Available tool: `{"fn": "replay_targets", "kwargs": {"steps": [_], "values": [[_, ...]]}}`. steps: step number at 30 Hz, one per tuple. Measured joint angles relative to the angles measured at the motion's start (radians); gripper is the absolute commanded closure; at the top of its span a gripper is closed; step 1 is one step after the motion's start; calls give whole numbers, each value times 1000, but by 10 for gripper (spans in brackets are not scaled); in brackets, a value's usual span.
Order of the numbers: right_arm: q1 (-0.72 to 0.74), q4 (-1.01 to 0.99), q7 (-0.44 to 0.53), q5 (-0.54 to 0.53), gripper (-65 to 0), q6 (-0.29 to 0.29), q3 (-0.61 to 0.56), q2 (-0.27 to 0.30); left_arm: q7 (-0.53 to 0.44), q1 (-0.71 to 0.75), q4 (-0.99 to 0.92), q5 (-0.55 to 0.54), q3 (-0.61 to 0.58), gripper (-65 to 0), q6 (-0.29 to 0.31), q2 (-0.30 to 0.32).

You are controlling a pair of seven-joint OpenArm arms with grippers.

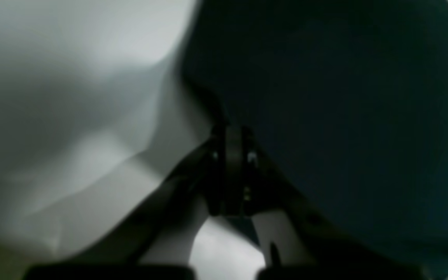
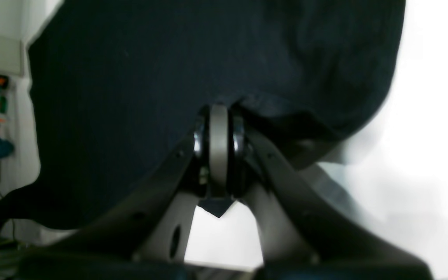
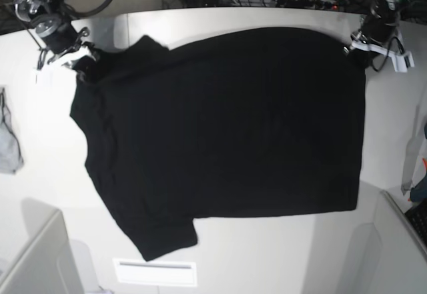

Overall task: Fold the T-shirt properly
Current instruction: 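Lift the shoulders with both grippers and drag the shirt toward the arms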

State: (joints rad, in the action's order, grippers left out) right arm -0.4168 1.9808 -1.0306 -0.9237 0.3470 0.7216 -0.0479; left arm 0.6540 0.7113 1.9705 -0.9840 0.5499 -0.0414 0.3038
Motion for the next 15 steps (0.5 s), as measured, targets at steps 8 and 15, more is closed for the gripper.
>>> {"fn": "replay_targets", "kwargs": {"steps": [8, 15], "values": [[182, -48, -68, -6, 0, -122, -4, 37, -3, -101, -5, -175, 21, 0, -134, 77], [326, -219, -82, 2, 0, -178, -8, 56, 209, -294, -69, -121, 27, 0, -134, 62]]}}
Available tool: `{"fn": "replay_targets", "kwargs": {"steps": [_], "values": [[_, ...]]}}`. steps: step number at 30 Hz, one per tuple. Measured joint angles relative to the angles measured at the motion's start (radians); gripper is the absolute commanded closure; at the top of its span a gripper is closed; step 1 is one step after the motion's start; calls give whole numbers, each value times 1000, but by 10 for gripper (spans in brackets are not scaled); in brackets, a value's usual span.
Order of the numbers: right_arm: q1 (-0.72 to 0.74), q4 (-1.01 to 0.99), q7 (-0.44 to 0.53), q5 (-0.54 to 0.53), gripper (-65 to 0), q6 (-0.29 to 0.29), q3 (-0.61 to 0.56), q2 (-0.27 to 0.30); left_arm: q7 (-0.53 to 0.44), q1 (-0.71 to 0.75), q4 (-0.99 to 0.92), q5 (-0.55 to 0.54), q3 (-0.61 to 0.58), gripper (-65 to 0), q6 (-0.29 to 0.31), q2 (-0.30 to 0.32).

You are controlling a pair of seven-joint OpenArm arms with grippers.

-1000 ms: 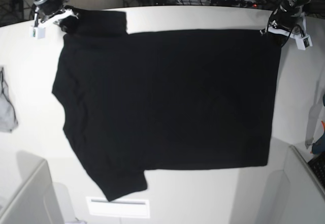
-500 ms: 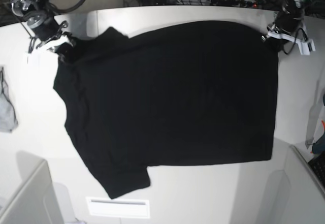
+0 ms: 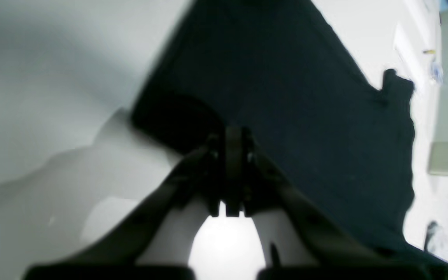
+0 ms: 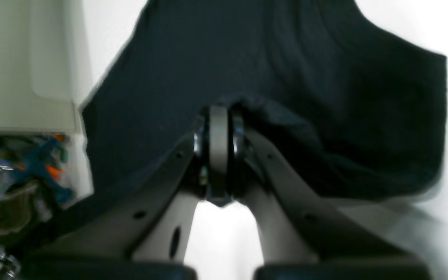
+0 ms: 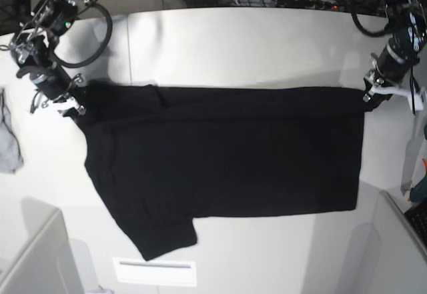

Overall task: Fold the T-shirt properly
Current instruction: 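Lift the shoulders with both grippers and drag the shirt toward the arms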

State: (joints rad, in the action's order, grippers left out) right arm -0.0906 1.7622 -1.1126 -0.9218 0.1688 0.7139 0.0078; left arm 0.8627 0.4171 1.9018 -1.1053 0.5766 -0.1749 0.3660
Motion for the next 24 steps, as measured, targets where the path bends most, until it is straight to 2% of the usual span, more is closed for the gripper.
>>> {"fn": "replay_targets", "kwargs": {"steps": [3, 4, 7, 10, 16, 21, 24], "values": [[56, -67, 9, 4, 0, -8, 0, 13, 9, -70, 0, 124, 6, 0, -1, -48], [71, -87, 12, 2, 0, -11, 0, 15, 40, -86, 0, 163, 4, 0, 1, -63], [111, -153, 10, 11, 0, -13, -34, 42, 76, -115, -2, 234, 4, 0, -2, -85], [145, -191, 16, 28, 0, -13, -111, 72, 77, -143, -1, 231, 5, 0, 1, -92], [204, -261, 66, 135, 0, -13, -177, 67, 77, -138, -5, 249, 6, 0, -2, -95], [249, -319, 71, 140, 0, -13, -180, 77, 80, -173, -5, 320, 5, 0, 2, -95], [282, -333, 73, 136, 0, -13, -230, 80, 92, -186, -5, 338, 5, 0, 0, -97]]}}
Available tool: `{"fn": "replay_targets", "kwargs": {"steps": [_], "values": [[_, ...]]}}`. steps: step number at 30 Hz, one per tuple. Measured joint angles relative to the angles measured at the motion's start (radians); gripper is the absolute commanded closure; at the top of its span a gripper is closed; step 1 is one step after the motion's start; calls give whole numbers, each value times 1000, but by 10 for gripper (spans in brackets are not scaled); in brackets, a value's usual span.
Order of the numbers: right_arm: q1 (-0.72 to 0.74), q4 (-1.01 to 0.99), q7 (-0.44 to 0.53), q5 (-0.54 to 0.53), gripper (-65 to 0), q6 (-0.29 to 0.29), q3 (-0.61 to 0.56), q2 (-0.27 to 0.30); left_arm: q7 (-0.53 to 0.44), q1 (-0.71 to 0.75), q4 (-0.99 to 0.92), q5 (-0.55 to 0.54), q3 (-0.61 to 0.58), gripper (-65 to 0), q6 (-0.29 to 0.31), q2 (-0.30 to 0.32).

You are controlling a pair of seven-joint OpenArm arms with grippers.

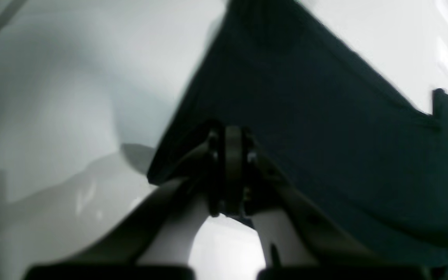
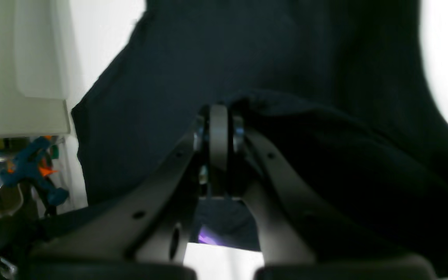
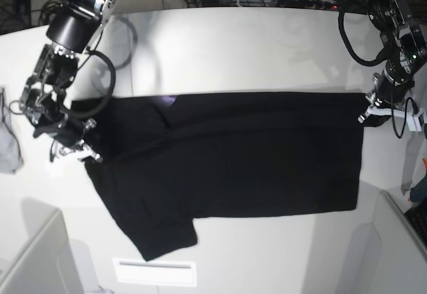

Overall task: Fold the T-shirt properly
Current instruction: 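Lift the shoulders with both grippers and drag the shirt toward the arms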

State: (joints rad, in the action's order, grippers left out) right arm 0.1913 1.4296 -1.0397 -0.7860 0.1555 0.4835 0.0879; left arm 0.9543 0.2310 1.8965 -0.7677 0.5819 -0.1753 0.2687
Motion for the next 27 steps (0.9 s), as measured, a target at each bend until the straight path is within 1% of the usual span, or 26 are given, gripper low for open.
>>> {"fn": "replay_targets", "kwargs": {"steps": [3, 7, 15, 16, 17, 18, 19, 20, 21, 23, 24, 25, 27], "values": [[8, -6, 0, -2, 0, 0, -34, -7, -11, -21, -18, -4, 0, 0, 3, 0], [16, -64, 46, 0, 0, 1, -34, -3, -3, -31, -93, 7, -2, 0, -2, 0], [15, -81, 52, -3, 0, 0, -31, 10, -4, -80, -134, 1, -5, 0, -1, 0], [14, -77, 52, -4, -36, 0, -31, 9, -4, -84, -134, 0, -5, 0, -1, 1], [12, -69, 52, -3, -135, 0, -31, 8, -4, -85, -134, 1, -5, -12, 0, 3], [10, -62, 53, -6, -221, -2, -31, 8, -4, -86, -134, 0, -4, -91, 0, 3], [10, -55, 50, -7, -309, -1, -31, 8, -5, -87, -134, 4, -1, -197, 0, 3], [10, -47, 45, -10, -383, -1, -15, 4, -10, -86, -134, 5, 0, -295, -2, 3], [10, -34, 42, -14, -419, -1, 18, -5, -14, -86, -134, 4, 1, -393, -2, 3], [4, -2, 47, -23, -419, -1, 84, -23, -14, -101, -136, 4, 1, -527, -4, 3], [-11, 24, 51, -44, -405, -2, 109, -24, -15, -108, -135, 2, 1, -574, 2, 3], [-27, 58, 46, -68, -390, -4, 127, -26, -16, -114, -132, -3, 2, -596, 1, 4], [-81, 156, 44, -109, -369, -9, 143, -24, -6, -109, -95, -11, 27, -601, 3, -4]]}}
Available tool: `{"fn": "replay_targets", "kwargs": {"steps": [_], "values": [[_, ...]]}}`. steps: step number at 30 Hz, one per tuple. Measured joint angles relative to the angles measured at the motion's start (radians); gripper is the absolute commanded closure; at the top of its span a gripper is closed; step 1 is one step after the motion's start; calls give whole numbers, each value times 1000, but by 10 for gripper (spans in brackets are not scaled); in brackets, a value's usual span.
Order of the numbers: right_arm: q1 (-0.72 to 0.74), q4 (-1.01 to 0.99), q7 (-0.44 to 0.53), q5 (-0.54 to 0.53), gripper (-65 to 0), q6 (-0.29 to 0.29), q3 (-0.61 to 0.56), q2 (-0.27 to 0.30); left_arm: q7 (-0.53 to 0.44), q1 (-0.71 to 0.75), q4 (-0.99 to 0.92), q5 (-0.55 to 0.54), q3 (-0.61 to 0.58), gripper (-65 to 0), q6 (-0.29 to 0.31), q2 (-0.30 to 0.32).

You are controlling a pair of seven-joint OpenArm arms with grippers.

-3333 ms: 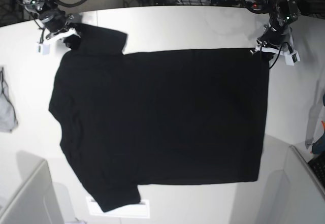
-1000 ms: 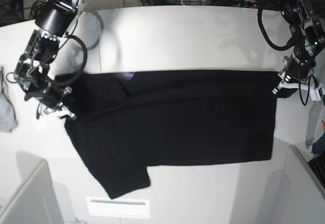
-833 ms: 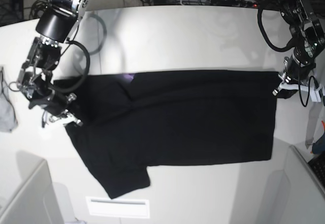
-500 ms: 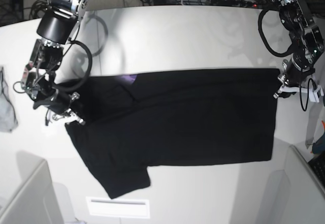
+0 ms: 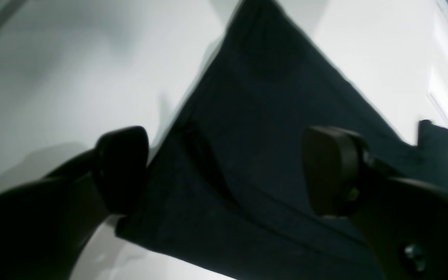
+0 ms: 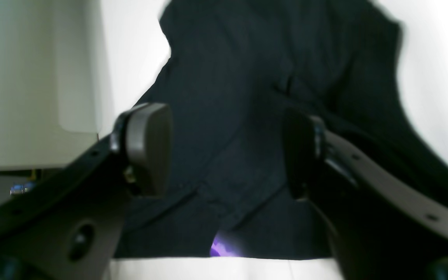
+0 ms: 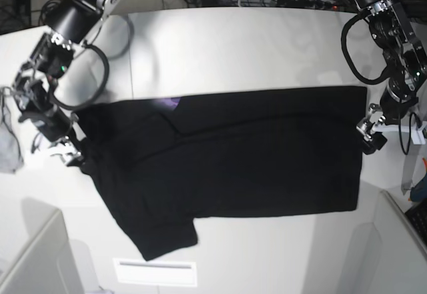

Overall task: Fold the T-shirt properly
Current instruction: 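Lift the shoulders with both grippers and drag the shirt toward the arms, then pull the held shoulders further toward the arms and release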

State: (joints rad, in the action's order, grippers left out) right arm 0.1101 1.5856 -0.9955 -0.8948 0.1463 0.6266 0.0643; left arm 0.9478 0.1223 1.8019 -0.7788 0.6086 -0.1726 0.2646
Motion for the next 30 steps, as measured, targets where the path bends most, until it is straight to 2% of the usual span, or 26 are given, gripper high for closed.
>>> {"fn": "replay_targets", "kwargs": {"steps": [2, 4, 6, 7, 8, 9, 11, 13, 17, 20, 25, 28, 30], "values": [[-71, 121, -8, -53, -365, 6, 7, 0, -5, 26, 69, -10, 76, -601, 1, -29], [-167, 224, -10, -106, -362, 8, 38, -16, -36, 97, 112, -71, 168, -601, 19, -74], [-261, 281, 27, -116, -365, -13, 107, -74, -13, 170, 95, -79, 222, -601, 3, -119], [-304, 292, 60, -115, -368, -55, 150, -121, -10, 195, 73, -61, 232, -599, -5, -142], [-338, 291, 79, -95, -369, -75, 178, -151, -5, 208, 53, -53, 230, -599, 2, -148], [-369, 286, 79, -80, -381, -78, 183, -169, 0, 210, 29, -61, 225, -599, 40, -146], [-398, 266, 80, -99, -398, -75, 177, -169, -8, 187, -18, -85, 221, -599, 94, -137], [-384, 223, 114, -102, -396, -73, 177, -164, -18, 165, -75, -86, 222, -587, 98, -130], [-359, 115, 113, -89, -398, -74, 179, -162, -13, 124, -187, -63, 213, -476, 94, -132], [-345, 63, 105, 10, -404, -78, 186, -164, -14, 98, -193, 13, 156, -416, 94, -118], [-261, 32, 159, 91, -405, -71, 182, -161, -16, 44, -211, 45, 109, -411, 98, -126], [-222, -37, 166, 106, -405, -70, 182, -158, -23, 38, -245, 51, 113, -411, 96, -123], [-204, -91, 167, 87, -401, -69, 179, -134, -29, 21, -267, 50, 117, -408, 98, -119]]}}
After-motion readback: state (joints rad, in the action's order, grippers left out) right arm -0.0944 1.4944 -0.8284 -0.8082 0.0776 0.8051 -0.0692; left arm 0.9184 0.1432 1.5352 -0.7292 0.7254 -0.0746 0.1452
